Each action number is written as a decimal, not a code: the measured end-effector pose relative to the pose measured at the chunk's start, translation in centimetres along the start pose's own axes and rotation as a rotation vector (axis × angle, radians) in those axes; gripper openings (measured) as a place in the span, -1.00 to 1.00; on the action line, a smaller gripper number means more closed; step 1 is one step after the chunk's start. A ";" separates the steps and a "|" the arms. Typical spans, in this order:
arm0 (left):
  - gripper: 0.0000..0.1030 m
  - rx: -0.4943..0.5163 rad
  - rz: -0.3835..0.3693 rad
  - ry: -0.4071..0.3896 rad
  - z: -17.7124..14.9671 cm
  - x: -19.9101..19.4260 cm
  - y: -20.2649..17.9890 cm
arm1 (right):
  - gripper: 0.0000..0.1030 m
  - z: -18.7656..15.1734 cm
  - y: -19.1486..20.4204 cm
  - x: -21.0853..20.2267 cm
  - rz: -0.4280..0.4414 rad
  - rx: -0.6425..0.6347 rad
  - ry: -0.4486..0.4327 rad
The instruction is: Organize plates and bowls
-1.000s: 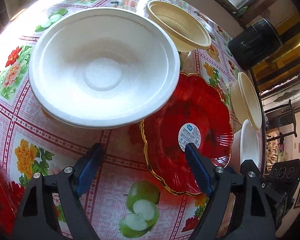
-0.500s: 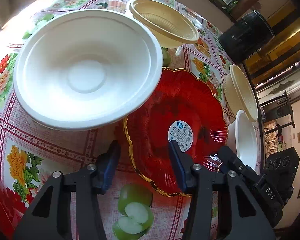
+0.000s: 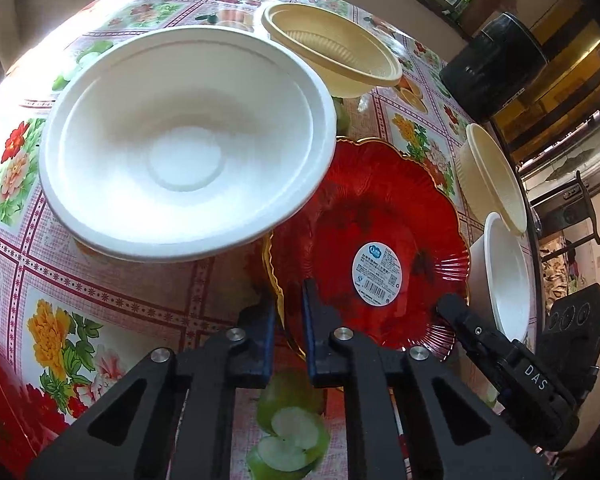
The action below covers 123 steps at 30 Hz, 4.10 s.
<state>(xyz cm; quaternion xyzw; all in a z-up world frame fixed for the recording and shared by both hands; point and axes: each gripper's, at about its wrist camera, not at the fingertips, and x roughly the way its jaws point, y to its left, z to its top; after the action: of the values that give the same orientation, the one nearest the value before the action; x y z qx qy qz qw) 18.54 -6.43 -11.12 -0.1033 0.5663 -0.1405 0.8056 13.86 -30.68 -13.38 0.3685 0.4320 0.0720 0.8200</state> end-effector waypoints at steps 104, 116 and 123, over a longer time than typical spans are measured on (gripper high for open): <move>1.00 0.140 -0.015 -0.258 -10.5 -15.0 2.6 | 0.99 -6.2 8.7 -9.5 0.095 -0.368 -0.086; 1.00 0.518 0.425 -0.600 -2.8 -22.1 -9.2 | 1.00 5.0 9.2 -23.1 -0.123 -0.478 -0.566; 1.00 0.666 0.271 -0.987 -2.7 -23.2 -10.8 | 1.00 2.7 14.2 -30.7 -0.147 -0.705 -1.194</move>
<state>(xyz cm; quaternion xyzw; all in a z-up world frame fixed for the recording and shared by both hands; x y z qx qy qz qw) 7.42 -8.64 11.96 0.1742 0.0599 -0.1420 0.9726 -0.20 -35.32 17.17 0.0267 -0.1180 -0.0624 0.9907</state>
